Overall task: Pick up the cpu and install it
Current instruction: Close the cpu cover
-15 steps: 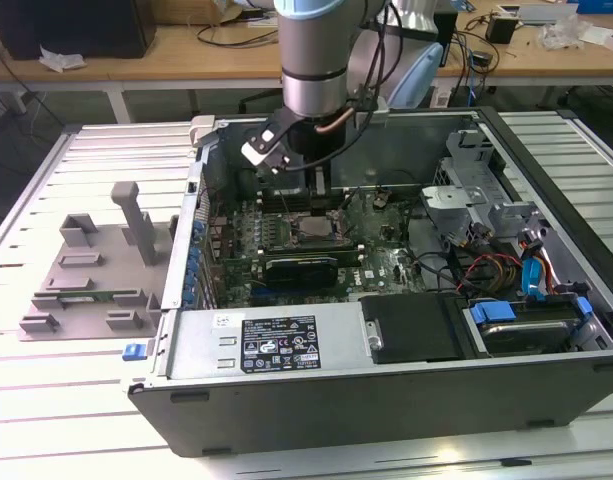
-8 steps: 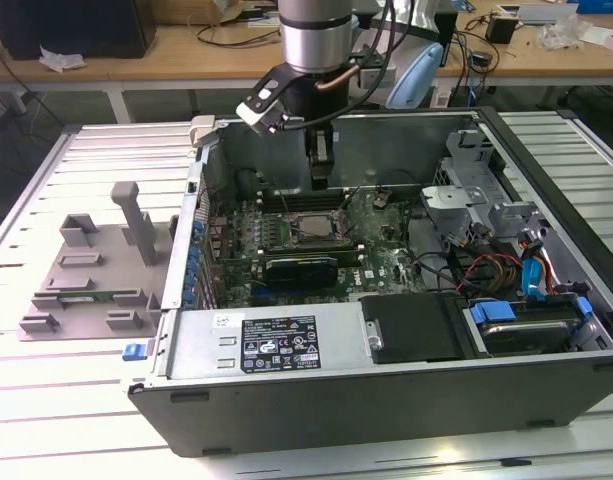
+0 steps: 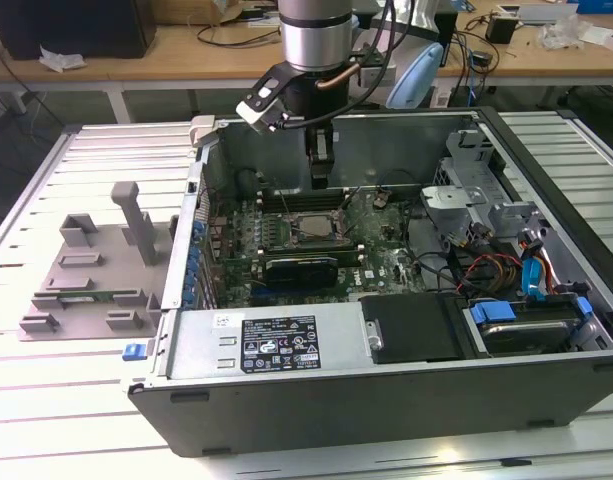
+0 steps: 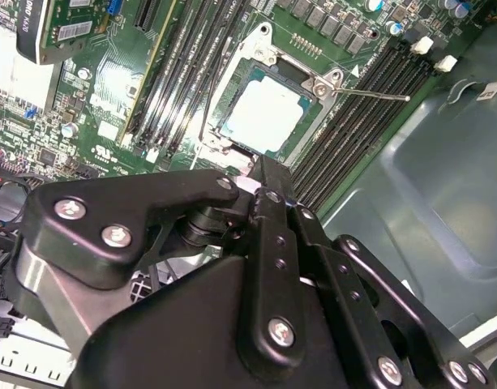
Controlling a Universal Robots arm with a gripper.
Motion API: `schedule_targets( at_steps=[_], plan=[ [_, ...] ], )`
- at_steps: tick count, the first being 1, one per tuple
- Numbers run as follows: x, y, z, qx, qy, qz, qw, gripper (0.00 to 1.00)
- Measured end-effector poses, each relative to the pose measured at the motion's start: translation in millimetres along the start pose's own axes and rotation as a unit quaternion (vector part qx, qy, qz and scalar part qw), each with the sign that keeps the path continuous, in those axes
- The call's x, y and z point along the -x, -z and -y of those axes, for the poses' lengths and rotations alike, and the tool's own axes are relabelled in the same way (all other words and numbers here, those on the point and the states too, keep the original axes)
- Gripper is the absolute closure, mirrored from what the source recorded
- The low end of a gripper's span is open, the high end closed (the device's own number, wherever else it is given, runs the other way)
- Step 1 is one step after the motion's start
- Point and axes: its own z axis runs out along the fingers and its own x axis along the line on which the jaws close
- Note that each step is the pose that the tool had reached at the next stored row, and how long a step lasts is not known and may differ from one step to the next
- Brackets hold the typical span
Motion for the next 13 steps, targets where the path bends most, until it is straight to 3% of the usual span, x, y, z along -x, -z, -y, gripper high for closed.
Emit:
schedule_targets(
  at_steps=[13],
  plan=[
    [0.0, -0.2, -4.1, 0.0000, 0.000, 0.0001, 1.0000, 0.89]
  ],
)
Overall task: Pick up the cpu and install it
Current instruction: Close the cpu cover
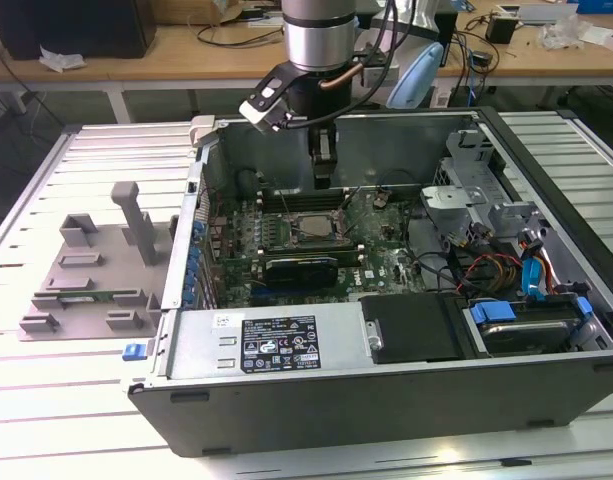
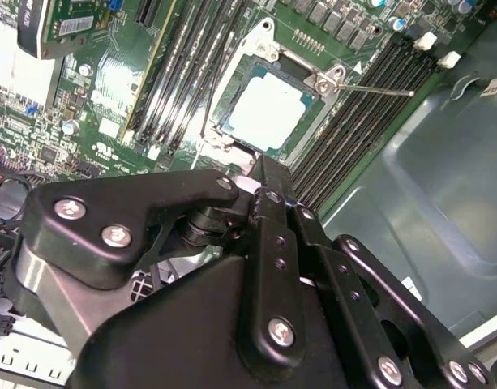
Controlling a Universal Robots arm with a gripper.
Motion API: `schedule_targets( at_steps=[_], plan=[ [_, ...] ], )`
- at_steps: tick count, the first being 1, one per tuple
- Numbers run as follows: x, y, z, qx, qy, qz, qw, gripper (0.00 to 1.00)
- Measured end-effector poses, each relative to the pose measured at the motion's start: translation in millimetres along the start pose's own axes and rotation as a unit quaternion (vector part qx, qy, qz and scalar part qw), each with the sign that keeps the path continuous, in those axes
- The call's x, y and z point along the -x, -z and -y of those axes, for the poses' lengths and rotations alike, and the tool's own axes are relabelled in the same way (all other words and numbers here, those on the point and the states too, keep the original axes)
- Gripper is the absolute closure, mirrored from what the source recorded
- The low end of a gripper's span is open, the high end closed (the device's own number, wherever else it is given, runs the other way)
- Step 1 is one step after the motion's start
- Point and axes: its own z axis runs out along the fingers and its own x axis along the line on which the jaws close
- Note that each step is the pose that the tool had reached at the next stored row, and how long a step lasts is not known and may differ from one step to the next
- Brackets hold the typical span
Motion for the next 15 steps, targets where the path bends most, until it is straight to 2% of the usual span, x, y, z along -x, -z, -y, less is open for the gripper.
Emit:
schedule_targets(
  at_steps=[9, 15],
  plan=[
    [0.1, -0.9, -19.8, 0.0000, 0.000, 0.0000, 1.0000, 0.89],
    [0.2, -2.1, -49.4, 0.0000, 0.000, 0.0001, 1.0000, 0.89]
  ],
)
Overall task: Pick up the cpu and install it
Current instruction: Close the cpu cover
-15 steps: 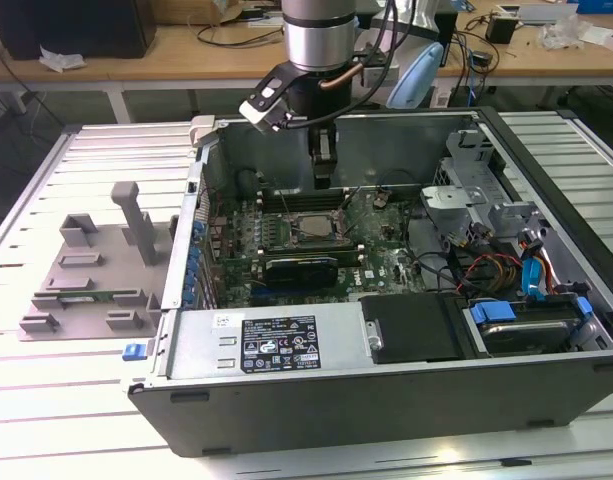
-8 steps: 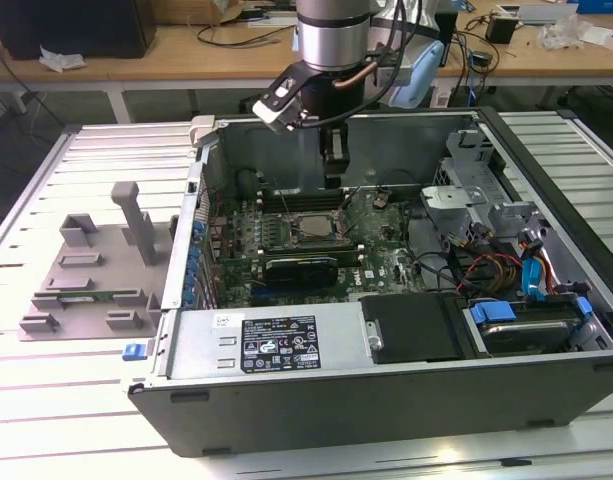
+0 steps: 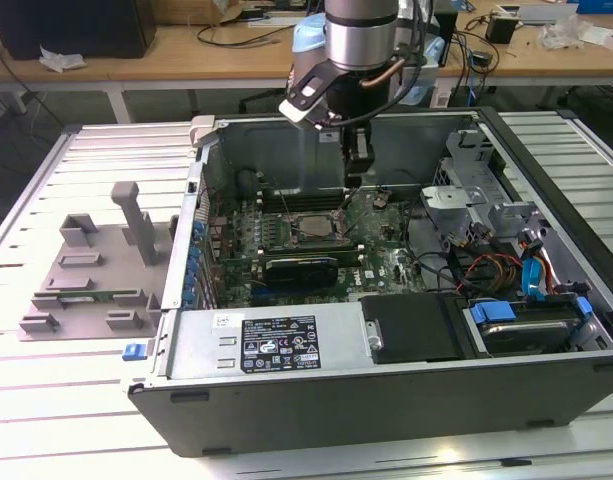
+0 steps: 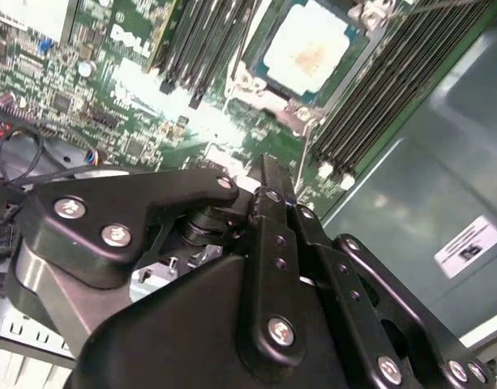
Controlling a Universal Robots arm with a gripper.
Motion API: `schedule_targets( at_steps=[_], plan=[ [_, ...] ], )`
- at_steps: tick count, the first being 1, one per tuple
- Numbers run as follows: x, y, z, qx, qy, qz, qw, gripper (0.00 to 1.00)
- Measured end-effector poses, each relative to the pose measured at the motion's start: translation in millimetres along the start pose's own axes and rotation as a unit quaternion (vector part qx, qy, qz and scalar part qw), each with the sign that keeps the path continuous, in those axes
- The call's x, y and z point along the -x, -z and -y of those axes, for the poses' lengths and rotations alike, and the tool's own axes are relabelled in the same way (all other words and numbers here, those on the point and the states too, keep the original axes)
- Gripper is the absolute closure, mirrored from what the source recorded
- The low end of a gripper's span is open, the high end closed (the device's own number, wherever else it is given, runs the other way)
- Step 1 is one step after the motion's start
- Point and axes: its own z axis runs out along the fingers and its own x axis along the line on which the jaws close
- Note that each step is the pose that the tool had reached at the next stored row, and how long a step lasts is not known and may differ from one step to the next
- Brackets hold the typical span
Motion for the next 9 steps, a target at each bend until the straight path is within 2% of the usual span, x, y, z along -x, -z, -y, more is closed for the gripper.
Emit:
schedule_targets(
  at_steps=[3, 5, 7, 9],
  plan=[
    [0.0, -0.6, -10.2, 0.0001, 0.000, -0.0001, 1.0000, 0.89],
    [0.1, -1.7, -22.9, -0.0002, 0.000, -0.0001, 1.0000, 0.89],
    [0.2, -2.8, -31.9, -0.0006, 0.000, 0.0000, 1.0000, 0.89],
    [0.1, -3.9, -36.0, -0.0008, 0.000, 0.0000, 1.0000, 0.89]
  ],
)
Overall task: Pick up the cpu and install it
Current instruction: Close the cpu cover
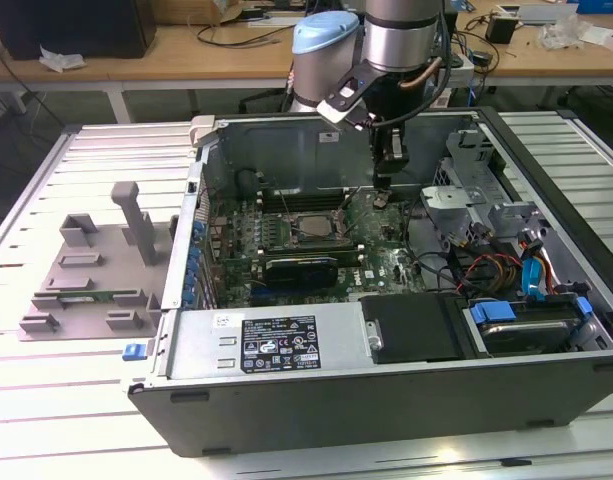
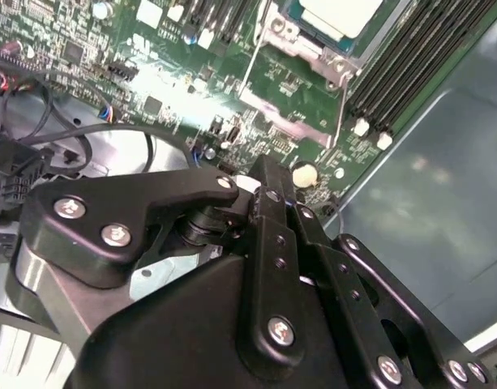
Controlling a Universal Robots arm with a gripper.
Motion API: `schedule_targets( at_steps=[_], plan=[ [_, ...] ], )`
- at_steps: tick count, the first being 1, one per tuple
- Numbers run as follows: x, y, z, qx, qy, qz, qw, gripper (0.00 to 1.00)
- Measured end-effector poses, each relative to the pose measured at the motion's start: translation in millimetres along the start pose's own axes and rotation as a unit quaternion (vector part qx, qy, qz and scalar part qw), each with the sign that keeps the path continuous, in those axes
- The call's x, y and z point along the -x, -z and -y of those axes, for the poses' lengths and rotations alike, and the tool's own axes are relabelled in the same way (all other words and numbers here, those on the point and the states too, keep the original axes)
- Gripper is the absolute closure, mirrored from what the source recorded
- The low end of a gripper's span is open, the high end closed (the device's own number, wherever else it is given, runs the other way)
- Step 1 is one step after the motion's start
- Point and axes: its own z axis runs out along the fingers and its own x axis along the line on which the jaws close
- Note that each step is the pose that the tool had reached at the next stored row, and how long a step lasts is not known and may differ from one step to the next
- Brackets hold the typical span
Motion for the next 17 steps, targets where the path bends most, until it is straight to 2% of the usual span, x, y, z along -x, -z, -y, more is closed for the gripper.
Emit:
schedule_targets(
  at_steps=[3, 12, 16, 17],
  plan=[
    [0.0, -1.2, 0.1, 0.0001, 0.000, -0.0002, 1.0000, 0.89],
    [-0.1, -21.0, 0.9, 0.0000, 0.000, -0.0009, 1.0000, 0.89],
    [-0.2, -27.5, 1.1, 0.0001, 0.000, -0.0078, 1.0000, 0.89],
    [-0.2, -29.3, 1.2, 0.0001, 0.000, -0.0082, 1.0000, 0.89]
  ],
)
